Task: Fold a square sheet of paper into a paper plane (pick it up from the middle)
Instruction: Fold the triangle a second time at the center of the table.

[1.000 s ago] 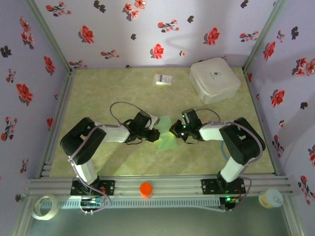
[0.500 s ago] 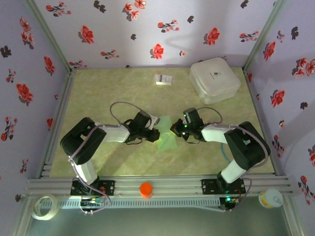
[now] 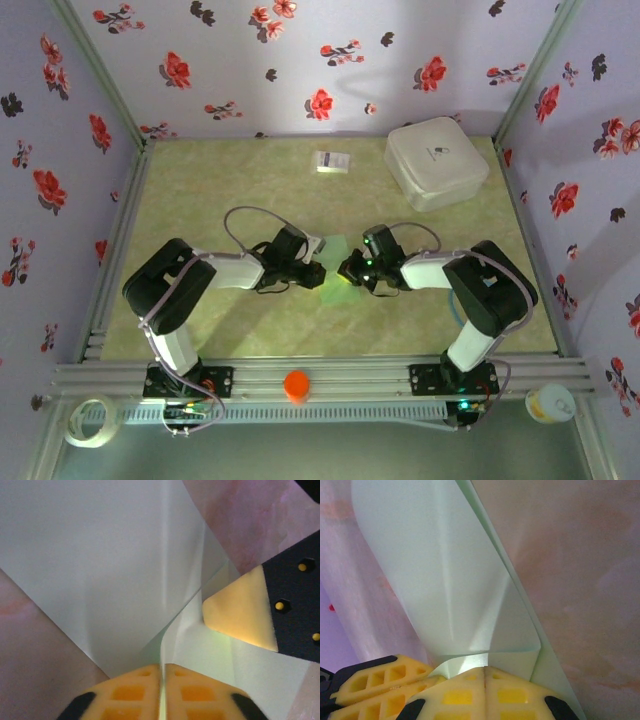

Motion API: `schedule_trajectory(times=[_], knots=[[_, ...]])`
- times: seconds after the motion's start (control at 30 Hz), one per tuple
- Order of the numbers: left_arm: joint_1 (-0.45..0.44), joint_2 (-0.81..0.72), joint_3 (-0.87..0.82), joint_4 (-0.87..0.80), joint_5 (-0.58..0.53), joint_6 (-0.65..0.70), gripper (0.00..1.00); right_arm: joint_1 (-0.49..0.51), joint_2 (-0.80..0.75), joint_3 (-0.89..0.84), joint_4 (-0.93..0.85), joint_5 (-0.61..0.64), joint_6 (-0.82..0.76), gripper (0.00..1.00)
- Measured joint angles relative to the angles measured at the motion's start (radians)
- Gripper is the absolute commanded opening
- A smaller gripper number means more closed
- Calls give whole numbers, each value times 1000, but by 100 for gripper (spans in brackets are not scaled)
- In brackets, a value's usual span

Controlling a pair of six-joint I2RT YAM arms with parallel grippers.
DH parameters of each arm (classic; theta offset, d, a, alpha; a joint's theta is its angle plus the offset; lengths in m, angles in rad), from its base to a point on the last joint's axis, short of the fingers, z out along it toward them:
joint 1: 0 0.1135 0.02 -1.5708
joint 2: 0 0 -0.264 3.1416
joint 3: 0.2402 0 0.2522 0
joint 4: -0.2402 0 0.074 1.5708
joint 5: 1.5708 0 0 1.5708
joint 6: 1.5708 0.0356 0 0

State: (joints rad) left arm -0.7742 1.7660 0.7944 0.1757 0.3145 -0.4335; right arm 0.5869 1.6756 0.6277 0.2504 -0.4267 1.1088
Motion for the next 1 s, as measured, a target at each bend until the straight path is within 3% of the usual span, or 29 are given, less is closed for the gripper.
schedule_trajectory(times=[0.1, 0.23, 0.37, 0.5, 0.77, 1.0], knots=[[0, -15, 11, -39, -3, -7, 28, 0, 0, -3, 8, 0, 0, 0], [0, -82, 13, -116, -22, -34, 30, 0, 0, -10, 24, 0, 5, 0], [0, -140, 49, -171, -13, -81, 20, 0, 0, -20, 44, 0, 18, 0], [0, -142, 82, -173, 64, -143, 13, 0, 0, -22, 50, 0, 23, 0], [-3, -32, 127, -170, 241, -230, 4, 0, 0, -27, 61, 0, 23, 0], [-18, 32, 147, -168, 317, -269, 3, 0, 0, -27, 61, 0, 23, 0]])
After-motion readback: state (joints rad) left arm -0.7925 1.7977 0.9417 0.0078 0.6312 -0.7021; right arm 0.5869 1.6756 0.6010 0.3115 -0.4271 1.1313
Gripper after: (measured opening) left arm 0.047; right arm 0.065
